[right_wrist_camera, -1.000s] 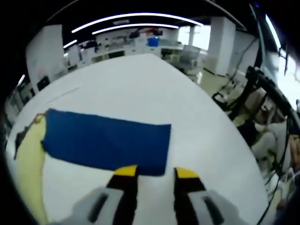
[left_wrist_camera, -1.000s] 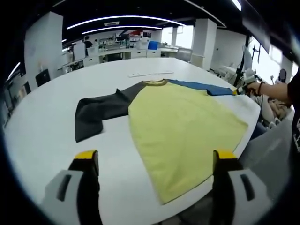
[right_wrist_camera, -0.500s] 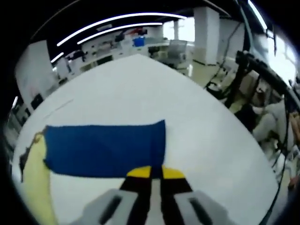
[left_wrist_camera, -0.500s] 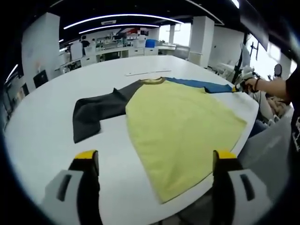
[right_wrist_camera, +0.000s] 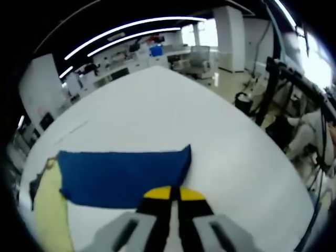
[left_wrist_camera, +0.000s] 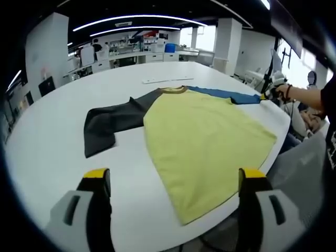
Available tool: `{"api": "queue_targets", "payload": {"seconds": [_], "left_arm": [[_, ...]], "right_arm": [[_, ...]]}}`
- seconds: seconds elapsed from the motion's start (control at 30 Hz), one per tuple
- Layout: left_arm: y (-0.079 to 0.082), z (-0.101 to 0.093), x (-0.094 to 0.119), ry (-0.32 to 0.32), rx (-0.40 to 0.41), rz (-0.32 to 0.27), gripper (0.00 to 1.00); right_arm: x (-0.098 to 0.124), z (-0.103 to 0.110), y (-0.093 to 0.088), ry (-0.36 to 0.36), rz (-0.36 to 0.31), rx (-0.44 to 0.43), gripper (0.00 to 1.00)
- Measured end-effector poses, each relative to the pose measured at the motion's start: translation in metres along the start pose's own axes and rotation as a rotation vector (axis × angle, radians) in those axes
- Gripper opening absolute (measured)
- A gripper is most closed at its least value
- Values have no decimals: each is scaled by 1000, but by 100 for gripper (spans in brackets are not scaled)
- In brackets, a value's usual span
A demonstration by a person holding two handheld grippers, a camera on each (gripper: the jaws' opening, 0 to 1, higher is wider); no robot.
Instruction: Fold the garment on the visible template until the final outline fits inside the template.
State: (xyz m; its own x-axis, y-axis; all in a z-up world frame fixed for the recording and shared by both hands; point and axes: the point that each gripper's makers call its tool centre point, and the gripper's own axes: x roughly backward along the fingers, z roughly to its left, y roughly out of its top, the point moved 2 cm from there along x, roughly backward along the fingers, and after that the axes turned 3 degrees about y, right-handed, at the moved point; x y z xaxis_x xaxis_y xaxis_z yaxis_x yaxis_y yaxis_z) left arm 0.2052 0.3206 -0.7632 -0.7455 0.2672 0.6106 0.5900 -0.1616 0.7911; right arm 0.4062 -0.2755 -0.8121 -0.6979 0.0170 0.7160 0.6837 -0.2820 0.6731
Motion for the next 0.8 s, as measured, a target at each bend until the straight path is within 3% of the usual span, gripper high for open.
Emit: {"api": "queue_targets", "payload": {"seconds": [0.5, 0.8], "left_arm": [[0, 2, 4, -3, 18, -31, 99], [-1, 3, 5, 0, 33, -44, 99]], "right_arm": [[11, 49, 17, 85, -19, 97, 0], [17, 90, 24, 162, -11, 154, 0]]}}
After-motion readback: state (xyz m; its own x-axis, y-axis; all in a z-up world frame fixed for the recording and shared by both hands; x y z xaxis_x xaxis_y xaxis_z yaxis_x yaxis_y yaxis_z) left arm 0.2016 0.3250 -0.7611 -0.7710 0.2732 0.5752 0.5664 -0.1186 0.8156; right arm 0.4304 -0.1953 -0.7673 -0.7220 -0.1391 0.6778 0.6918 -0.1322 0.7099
